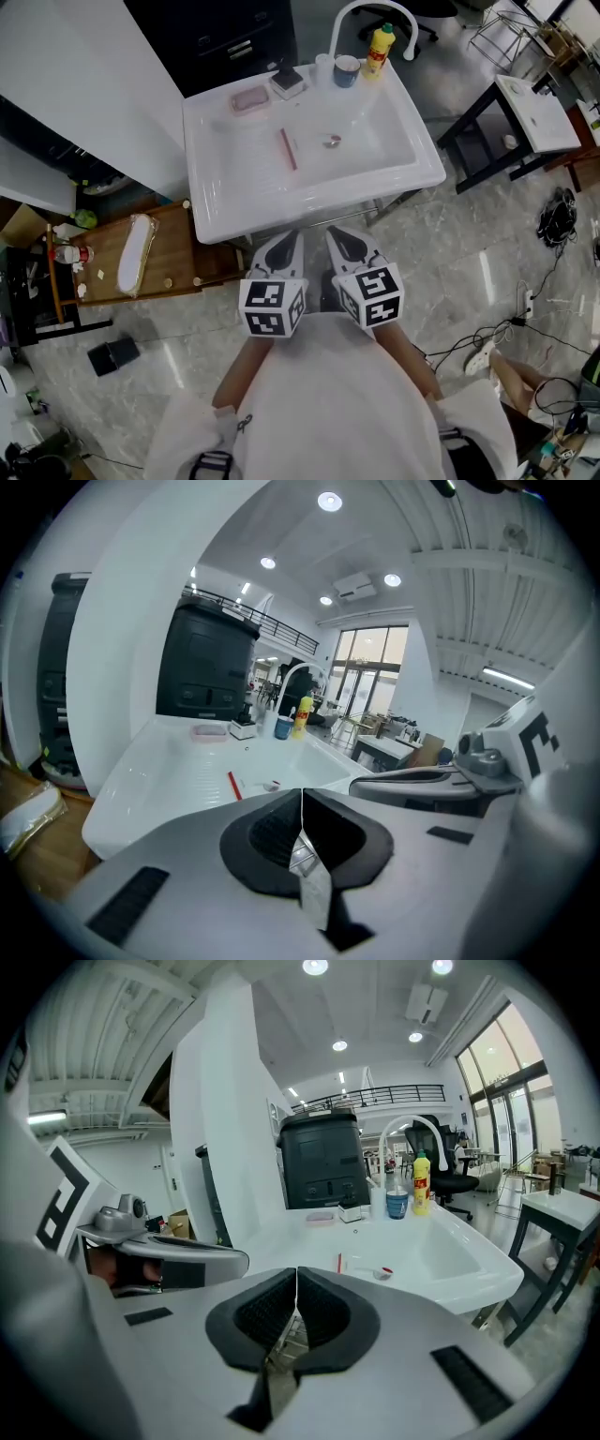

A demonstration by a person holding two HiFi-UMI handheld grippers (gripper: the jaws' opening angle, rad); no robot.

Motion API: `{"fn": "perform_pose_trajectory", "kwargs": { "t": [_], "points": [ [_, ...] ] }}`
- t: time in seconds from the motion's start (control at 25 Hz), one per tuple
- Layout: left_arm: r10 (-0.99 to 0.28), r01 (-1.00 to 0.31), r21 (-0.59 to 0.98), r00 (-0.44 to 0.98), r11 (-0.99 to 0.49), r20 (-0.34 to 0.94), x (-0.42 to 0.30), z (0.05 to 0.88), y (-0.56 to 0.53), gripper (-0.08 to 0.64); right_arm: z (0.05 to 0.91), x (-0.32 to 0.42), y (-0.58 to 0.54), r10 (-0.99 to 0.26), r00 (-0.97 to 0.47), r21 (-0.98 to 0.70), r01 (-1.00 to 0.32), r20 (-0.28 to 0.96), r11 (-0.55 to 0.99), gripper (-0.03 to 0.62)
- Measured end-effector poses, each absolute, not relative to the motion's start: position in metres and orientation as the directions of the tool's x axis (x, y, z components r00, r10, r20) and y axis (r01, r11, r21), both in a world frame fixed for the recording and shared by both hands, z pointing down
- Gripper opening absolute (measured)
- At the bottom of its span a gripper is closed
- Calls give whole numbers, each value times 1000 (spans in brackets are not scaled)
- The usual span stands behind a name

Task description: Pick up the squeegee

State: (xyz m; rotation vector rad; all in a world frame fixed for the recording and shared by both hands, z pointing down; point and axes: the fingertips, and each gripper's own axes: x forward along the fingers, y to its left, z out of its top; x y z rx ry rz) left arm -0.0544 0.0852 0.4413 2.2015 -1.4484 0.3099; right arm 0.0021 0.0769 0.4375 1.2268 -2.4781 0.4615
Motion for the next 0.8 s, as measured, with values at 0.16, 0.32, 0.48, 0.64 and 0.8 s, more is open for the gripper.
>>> {"fn": "perform_pose_trajectory", "kwargs": {
  "t": [0.16, 0.32, 0.48, 0.64, 0.8],
  "points": [
    [-793, -908, 262, 415, -328, 446, -41, 442, 60, 28, 440, 15, 50, -695, -572, -145, -806, 434, 573, 28],
    [-786, -908, 270, 414, -321, 460, -29, 445, 41, 28, 441, 25, 29, -685, -580, -150, -800, 441, 581, 28],
    [-788, -910, 270, 408, -314, 461, -17, 445, 18, 28, 441, 33, 3, -672, -592, -146, -788, 444, 598, 28],
    [-794, -917, 272, 390, -290, 467, -11, 448, -3, 28, 443, 38, -18, -655, -611, -152, -772, 445, 618, 28],
    [-798, -925, 272, 369, -265, 476, -6, 450, -23, 28, 445, 44, -37, -637, -632, -164, -755, 441, 635, 28]
  ]
}}
